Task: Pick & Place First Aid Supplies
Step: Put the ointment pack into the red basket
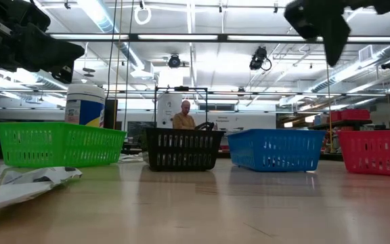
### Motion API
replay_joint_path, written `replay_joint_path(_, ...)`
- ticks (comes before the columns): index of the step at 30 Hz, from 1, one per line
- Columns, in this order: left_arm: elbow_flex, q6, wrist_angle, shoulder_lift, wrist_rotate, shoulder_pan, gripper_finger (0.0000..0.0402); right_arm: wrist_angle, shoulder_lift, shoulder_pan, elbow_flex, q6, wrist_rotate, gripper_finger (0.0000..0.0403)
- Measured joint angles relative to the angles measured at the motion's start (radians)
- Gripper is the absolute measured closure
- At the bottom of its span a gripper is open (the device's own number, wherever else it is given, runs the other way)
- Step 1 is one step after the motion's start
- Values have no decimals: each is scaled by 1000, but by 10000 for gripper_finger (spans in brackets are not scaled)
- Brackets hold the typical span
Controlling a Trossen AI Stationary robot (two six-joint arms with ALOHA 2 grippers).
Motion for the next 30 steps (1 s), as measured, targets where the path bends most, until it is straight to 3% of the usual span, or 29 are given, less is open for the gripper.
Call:
replay_joint_path(8,0,0,-2,0,0,0,369,3,77,64,0,527,-2,135)
replay_joint_path(14,0,0,-2,0,0,0,369,-16,150,87,0,800,-2,135)
replay_joint_path(23,0,0,-1,0,0,0,369,-51,250,79,0,1097,1,135)
replay_joint_path(30,0,0,-1,0,0,0,369,-73,293,80,0,1176,-17,135)
